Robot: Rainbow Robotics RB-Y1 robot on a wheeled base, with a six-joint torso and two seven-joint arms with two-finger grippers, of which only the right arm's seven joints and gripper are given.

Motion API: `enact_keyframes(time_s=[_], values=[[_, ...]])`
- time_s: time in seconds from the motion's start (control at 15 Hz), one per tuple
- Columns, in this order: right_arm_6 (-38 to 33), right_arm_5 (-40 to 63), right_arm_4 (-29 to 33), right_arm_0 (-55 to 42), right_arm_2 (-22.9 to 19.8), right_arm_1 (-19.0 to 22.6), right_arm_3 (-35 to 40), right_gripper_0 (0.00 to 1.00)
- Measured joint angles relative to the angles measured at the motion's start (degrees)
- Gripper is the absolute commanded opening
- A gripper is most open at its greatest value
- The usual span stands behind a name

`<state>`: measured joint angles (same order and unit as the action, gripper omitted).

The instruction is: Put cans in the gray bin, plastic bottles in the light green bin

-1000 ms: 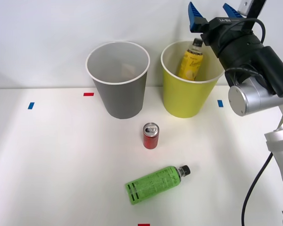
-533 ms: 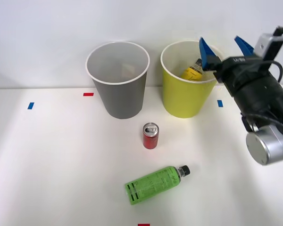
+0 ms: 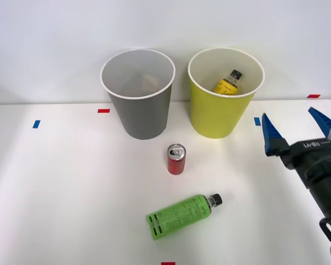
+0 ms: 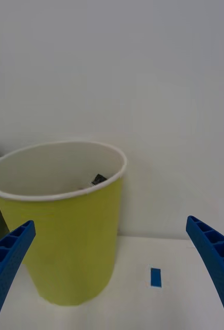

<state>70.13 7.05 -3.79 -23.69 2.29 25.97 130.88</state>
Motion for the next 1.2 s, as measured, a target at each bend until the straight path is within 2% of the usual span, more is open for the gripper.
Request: enact_keyframes(time_s=[0.27,0.53,0.73,0.93,1.2], values=[[-0.59,-8.75,1.06,-12.87,-0.46,-2.44,0.37,1.00],[-0.37,-11.69,1.39,-22.04,-0.36,-8.82,0.35,1.00],[-0.07,-11.86,1.76,-24.40,-0.07,-14.28,-0.80,1.00],[0.39,-14.64,2.23,-24.25,-0.13,-18.86,-5.25,1.00],[0.44,-20.06,2.40,-22.34,-1.00,-20.37,-12.58,1.00]])
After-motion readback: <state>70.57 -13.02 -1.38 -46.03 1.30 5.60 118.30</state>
